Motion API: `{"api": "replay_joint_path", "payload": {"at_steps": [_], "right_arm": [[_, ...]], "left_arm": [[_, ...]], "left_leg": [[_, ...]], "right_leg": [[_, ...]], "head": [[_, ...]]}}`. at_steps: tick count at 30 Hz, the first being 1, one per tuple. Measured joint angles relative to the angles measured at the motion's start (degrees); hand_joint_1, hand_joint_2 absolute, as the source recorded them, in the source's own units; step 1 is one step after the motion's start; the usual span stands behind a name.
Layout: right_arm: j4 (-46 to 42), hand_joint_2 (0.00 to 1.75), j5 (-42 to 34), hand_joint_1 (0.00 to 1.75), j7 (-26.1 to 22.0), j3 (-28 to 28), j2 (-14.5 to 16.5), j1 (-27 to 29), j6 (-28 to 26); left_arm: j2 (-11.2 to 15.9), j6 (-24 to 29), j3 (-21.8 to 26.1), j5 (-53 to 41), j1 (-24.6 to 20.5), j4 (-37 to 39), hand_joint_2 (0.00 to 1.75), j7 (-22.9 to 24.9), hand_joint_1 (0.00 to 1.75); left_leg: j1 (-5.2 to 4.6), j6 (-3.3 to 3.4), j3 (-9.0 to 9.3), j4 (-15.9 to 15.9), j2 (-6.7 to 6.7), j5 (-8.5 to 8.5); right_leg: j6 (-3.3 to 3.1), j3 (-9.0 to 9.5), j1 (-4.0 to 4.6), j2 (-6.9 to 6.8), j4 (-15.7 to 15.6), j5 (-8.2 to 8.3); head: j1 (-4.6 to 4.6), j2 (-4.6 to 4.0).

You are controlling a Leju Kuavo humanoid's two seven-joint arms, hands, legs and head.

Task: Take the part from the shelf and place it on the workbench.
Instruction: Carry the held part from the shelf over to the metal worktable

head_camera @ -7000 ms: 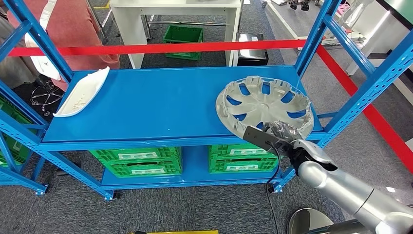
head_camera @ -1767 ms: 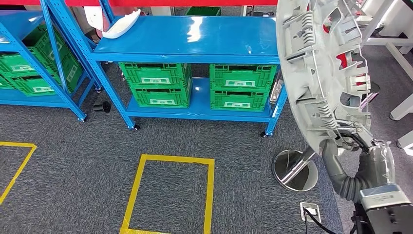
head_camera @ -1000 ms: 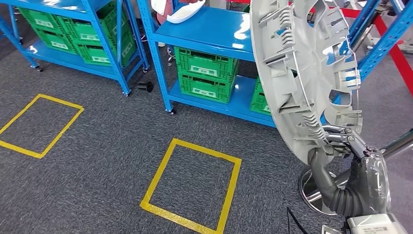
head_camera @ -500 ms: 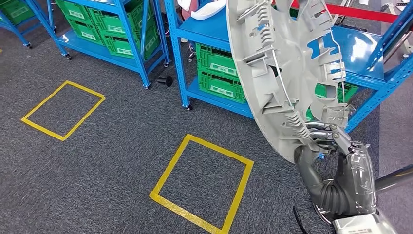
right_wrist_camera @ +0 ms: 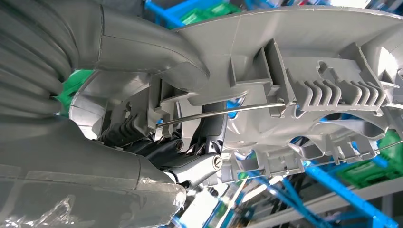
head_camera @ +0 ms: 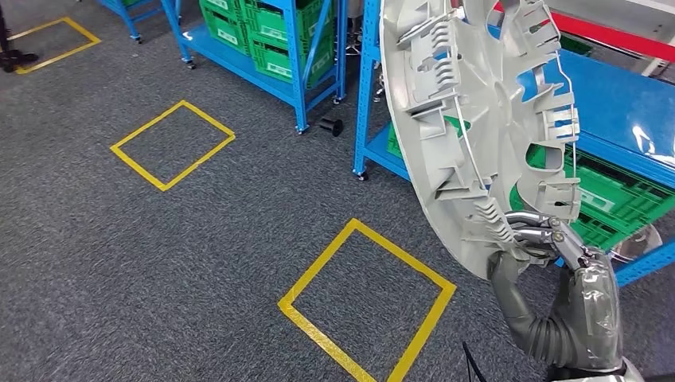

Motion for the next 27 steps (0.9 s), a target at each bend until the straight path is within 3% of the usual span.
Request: {"api": "replay_joint_path", "payload": {"at_steps": [2,4,6,8,10,11,12,13,15,17,19,20,22,23,25,26,27], "right_arm": [[0.1,1.75,0.0,1.75,-0.4,0.3,0.1,0.2,-0.4],[0.3,1.75,-0.4,1.75,-1.0,0.6,0.2,0.2,-0.9],[0.5,1.75,-1.4,1.75,-2.0,0.9,0.4,0.1,-1.3],[0.7,1.75,-2.6,1.75,-3.2,1.3,0.7,-0.1,-1.6],[1.1,1.75,-3.8,1.75,-4.4,1.7,1.1,-0.4,-1.9],[1.4,1.75,-4.6,1.75,-5.1,1.8,1.3,-0.6,-2.0],[1.7,1.75,-5.7,1.75,-6.1,2.0,1.6,-0.9,-2.1],[2.1,1.75,-6.7,1.75,-7.2,2.2,1.9,-1.1,-2.1],[3.0,1.75,-8.5,1.75,-9.5,2.6,2.8,-1.5,-2.3],[3.9,1.75,-9.7,1.75,-11.1,3.1,3.5,-1.7,-2.4],[4.7,1.75,-10.4,1.75,-11.9,3.6,4.1,-2.0,-2.6],[5.1,1.75,-10.7,1.75,-12.1,3.8,4.3,-2.3,-2.6],[5.7,1.75,-11.3,1.75,-12.7,4.3,4.6,-2.6,-2.8],[6.0,1.75,-11.5,1.75,-13.0,4.4,4.8,-2.6,-2.8],[6.6,1.75,-11.7,1.75,-13.4,4.8,5.1,-2.6,-2.8],[6.8,1.75,-11.7,1.75,-13.5,5.0,5.3,-2.6,-2.8],[7.1,1.75,-11.7,1.75,-13.6,5.1,5.4,-2.6,-2.9]], "left_arm": [[0.0,0.1,0.0,-0.1,-0.1,0.0,0.0,0.4,0.0],[0.1,-0.1,0.0,0.0,0.2,0.0,0.0,0.6,0.0],[0.1,-0.7,0.0,0.4,0.4,0.0,0.0,0.6,0.0],[0.1,-1.2,0.0,0.7,0.2,0.0,0.0,0.6,0.0],[0.1,-1.5,0.0,0.7,0.0,0.0,0.0,0.7,0.0],[0.1,-1.5,0.0,0.7,0.0,0.0,0.0,0.9,0.0],[0.1,-1.5,0.0,0.7,0.1,0.0,0.0,1.1,0.0],[0.1,-1.6,0.0,0.6,0.1,0.0,0.0,1.3,0.0],[0.1,-1.7,0.0,0.6,0.1,0.0,0.0,1.2,0.0],[0.1,-1.9,0.0,0.6,-0.2,0.0,0.0,0.6,0.0],[0.2,-2.1,0.0,0.6,-0.2,0.0,0.0,0.2,0.0],[0.2,-2.2,0.0,0.7,0.0,0.0,0.0,0.1,0.0],[0.2,-2.7,0.0,0.7,0.1,0.0,0.0,0.0,0.0],[0.2,-2.8,0.0,0.7,0.0,0.0,0.0,0.0,0.0],[0.3,-2.5,0.0,0.5,-0.2,0.0,0.0,-0.1,0.0],[0.3,-2.2,0.0,0.4,-0.2,0.0,0.0,-0.2,0.0],[0.4,-1.8,0.0,0.3,-0.1,0.0,0.0,-0.1,0.0]], "left_leg": [[0.16,-0.66,-0.81,0.5,-1.3,0.05],[0.4,-1.39,-1.36,0.6,-2.14,0.29],[0.29,-2.11,-2.13,1.9,-0.1,-0.67],[0.38,-2.78,-4.61,7.3,3.17,-3.42],[0.74,-3.23,-7.55,13.5,4.38,-5.72],[0.86,-3.35,-8.1,14.7,4.59,-5.67],[0.93,-3.36,-7.62,13.8,4.79,-4.6],[0.92,-3.23,-6.14,10.9,5.24,-2.76],[0.3,-2.53,-2.51,3.9,7.9,0.11],[-0.51,-1.55,-0.81,0.3,9.95,0.55],[-0.7,-0.74,-0.71,-0.3,9.13,0.53],[-0.58,-0.43,-0.63,-0.6,8.42,0.7],[-0.28,0.22,-0.33,-1.3,6.99,1.06],[-0.2,0.43,-0.29,-1.5,6.26,1.14],[-0.28,0.69,-0.3,-1.4,4.6,1.11],[-0.34,0.76,-0.28,-1.2,3.72,1.03],[-0.37,0.78,-0.24,-1.0,2.84,0.92]], "right_leg": [[-0.24,0.91,-0.1,1.63,-2.4,0.13],[-0.73,0.97,0.03,0.62,-2.7,0.29],[-1.38,1.39,-0.13,-0.78,-3.3,0.49],[-1.78,1.8,-0.15,-2.4,-3.6,0.46],[-1.91,1.97,-0.08,-4.1,-3.6,0.29],[-1.9,2.06,-0.08,-4.9,-3.6,0.18],[-1.84,2.18,-0.07,-5.62,-3.5,0.06],[-1.73,2.38,-0.07,-6.31,-3.5,-0.1],[-1.34,2.82,0.08,-7.6,-3.6,-0.41],[-0.79,3.09,0.36,-8.86,-3.8,-0.57],[-0.19,3.4,0.51,-10.23,-4.2,-0.67],[0.07,3.58,0.46,-10.0,-4.2,-0.99],[0.28,2.56,0.31,-7.18,-1.5,-2.94],[0.21,1.1,0.25,-5.21,1.5,-4.46],[0.04,-2.88,0.42,-3.45,8.6,-6.91],[-0.02,-4.23,0.51,-3.25,10.5,-6.82],[-0.07,-4.7,0.57,-3.16,10.4,-5.64]], "head": [[0.02,0.0],[-0.03,0.0],[-0.46,0.0],[-1.16,0.0],[-1.52,0.0],[-1.63,0.0],[-1.73,0.0],[-1.82,0.0],[-1.97,0.0],[-2.1,0.0],[-2.08,0.0],[-1.91,0.0],[-1.49,0.0],[-1.14,0.0],[-0.63,0.0],[-0.47,0.0],[-0.4,0.0]]}}
